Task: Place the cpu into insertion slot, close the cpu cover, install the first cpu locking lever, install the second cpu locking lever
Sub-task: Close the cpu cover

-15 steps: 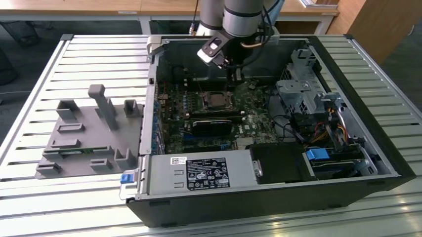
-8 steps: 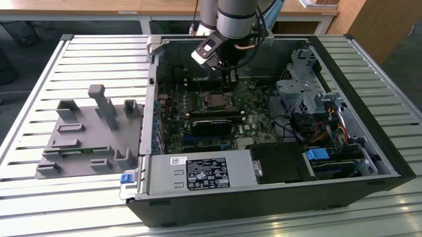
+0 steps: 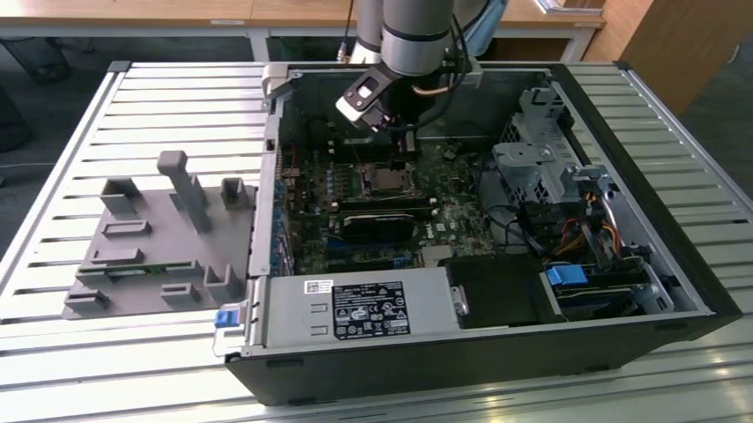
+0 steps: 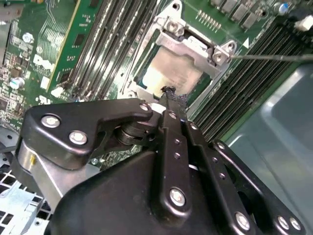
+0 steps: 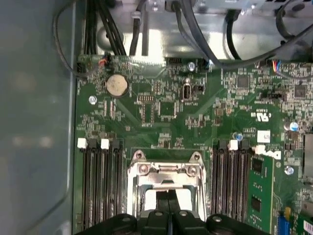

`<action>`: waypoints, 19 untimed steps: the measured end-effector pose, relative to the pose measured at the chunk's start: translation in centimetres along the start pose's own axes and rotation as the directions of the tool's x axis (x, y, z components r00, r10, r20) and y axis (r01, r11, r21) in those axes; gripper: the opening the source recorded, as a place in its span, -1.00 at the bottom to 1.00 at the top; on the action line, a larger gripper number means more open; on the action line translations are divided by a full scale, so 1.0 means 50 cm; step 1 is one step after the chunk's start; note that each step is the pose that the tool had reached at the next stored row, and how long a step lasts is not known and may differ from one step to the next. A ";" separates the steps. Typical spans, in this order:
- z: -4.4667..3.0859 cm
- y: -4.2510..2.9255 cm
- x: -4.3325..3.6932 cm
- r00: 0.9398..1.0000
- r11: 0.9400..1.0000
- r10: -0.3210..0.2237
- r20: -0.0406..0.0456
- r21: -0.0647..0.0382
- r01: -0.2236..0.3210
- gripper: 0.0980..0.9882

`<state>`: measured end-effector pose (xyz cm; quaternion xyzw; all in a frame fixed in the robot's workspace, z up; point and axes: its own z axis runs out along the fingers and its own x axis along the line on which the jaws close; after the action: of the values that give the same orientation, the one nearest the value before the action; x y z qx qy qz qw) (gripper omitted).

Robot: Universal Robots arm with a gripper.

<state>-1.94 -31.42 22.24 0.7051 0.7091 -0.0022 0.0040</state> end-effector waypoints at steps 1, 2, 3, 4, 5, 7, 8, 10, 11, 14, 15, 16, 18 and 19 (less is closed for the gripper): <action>0.001 -0.005 0.000 1.000 1.000 -0.001 0.000 0.000 0.001 -0.98; 0.001 -0.010 0.000 1.000 1.000 -0.001 0.000 0.000 0.001 -0.98; 0.002 -0.014 0.000 1.000 1.000 -0.001 0.000 0.000 0.001 -0.98; 0.003 -0.018 0.000 1.000 1.000 -0.001 0.000 0.000 0.001 -0.98; 0.005 -0.021 0.000 1.000 1.000 -0.001 0.000 0.000 0.001 -0.98; 0.012 -0.024 0.000 1.000 1.000 -0.001 0.000 0.000 0.001 -0.98; 0.015 -0.025 0.000 1.000 1.000 -0.001 0.000 0.000 0.001 -0.98; 0.018 -0.029 0.000 1.000 1.000 -0.001 0.000 0.000 0.001 -0.98; 0.019 -0.031 0.000 1.000 1.000 -0.001 0.000 0.000 0.001 -0.98; 0.020 -0.038 0.000 1.000 1.000 -0.001 0.000 0.000 0.001 -0.98; 0.021 -0.041 0.000 1.000 1.000 -0.001 0.000 0.000 0.001 -0.98; 0.022 -0.043 0.000 1.000 1.000 -0.001 0.000 0.000 0.001 -0.98; 0.023 -0.048 0.000 1.000 1.000 -0.001 0.000 0.000 0.001 -0.98; 0.024 -0.050 0.000 1.000 1.000 -0.001 0.000 0.000 0.001 -0.98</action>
<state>-4.46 -31.44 21.04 0.7047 0.7095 -0.0021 0.0040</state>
